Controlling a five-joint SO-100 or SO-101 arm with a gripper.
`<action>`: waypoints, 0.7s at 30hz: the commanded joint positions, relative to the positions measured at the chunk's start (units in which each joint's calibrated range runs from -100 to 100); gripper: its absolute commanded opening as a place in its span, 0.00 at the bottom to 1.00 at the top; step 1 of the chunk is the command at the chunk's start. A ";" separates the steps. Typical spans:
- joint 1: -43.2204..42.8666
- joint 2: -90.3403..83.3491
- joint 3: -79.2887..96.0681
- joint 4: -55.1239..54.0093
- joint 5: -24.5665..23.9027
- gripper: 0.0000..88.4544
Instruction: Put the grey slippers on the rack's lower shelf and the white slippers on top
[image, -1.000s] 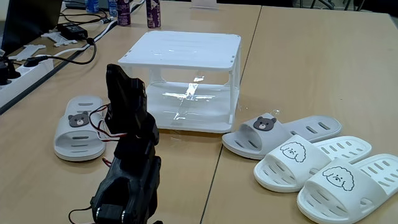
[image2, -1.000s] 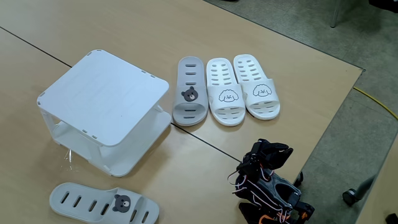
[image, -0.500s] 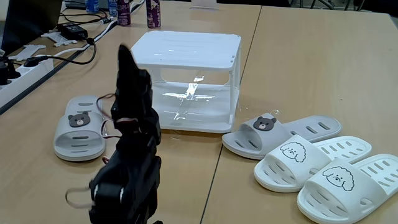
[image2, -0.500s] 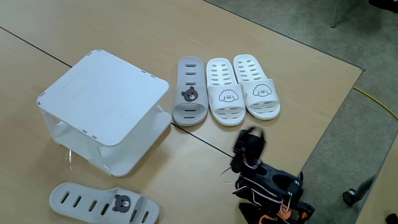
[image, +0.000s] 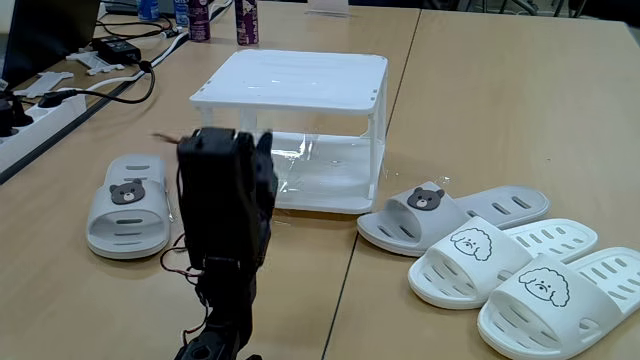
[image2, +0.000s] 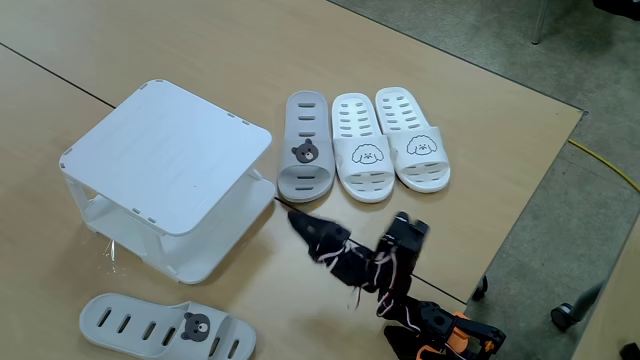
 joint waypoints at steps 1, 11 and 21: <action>-9.73 13.07 -0.46 0.18 0.37 0.02; -40.49 21.23 -4.88 0.27 0.37 0.02; -38.68 11.39 -22.74 21.40 0.37 0.27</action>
